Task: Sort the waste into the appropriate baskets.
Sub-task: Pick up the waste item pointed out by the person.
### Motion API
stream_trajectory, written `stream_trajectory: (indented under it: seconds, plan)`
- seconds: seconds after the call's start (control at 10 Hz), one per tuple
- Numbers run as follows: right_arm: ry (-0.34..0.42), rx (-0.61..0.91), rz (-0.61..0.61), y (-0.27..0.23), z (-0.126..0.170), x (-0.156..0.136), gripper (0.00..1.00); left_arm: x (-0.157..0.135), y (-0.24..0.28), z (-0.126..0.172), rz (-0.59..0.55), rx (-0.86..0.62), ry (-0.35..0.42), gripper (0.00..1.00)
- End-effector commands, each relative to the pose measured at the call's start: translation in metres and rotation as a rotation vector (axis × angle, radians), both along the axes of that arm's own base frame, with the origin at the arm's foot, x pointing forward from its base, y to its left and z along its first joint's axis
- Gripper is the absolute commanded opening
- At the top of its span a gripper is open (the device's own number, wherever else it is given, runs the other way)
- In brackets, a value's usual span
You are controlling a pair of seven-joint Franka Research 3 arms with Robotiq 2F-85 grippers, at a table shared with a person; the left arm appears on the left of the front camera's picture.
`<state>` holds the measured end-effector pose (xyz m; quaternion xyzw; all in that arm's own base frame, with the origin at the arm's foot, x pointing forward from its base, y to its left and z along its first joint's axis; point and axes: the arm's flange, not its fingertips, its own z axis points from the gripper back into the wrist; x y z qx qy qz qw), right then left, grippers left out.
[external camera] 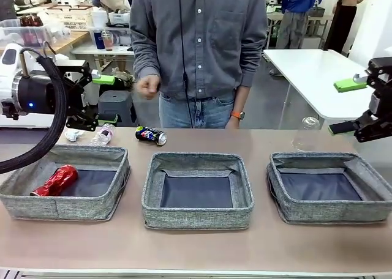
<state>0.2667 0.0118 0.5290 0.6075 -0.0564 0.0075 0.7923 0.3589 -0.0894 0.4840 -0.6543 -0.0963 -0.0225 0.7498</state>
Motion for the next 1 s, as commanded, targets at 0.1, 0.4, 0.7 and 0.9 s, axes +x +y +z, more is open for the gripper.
stream_trajectory:
  seconds: [0.1, 0.4, 0.7, 0.9]
  plan:
    - [-0.010, 0.023, -0.001, 0.0017, 0.0040, 0.0018, 1.00, -0.0015, 0.0001, 0.0010, -0.001, 0.008, -0.002, 1.00]
    - [-0.010, 0.023, -0.001, 0.0017, 0.0040, 0.0018, 1.00, -0.0015, 0.0001, 0.0010, -0.001, 0.008, -0.002, 1.00]
    - [-0.010, 0.023, -0.001, 0.0017, 0.0040, 0.0018, 1.00, -0.0015, 0.0001, 0.0010, -0.001, 0.008, -0.002, 1.00]
    - [-0.010, 0.023, -0.001, 0.0017, 0.0040, 0.0018, 1.00, 0.0000, 0.0000, 0.0000, 0.000, 0.000, 0.000, 1.00]
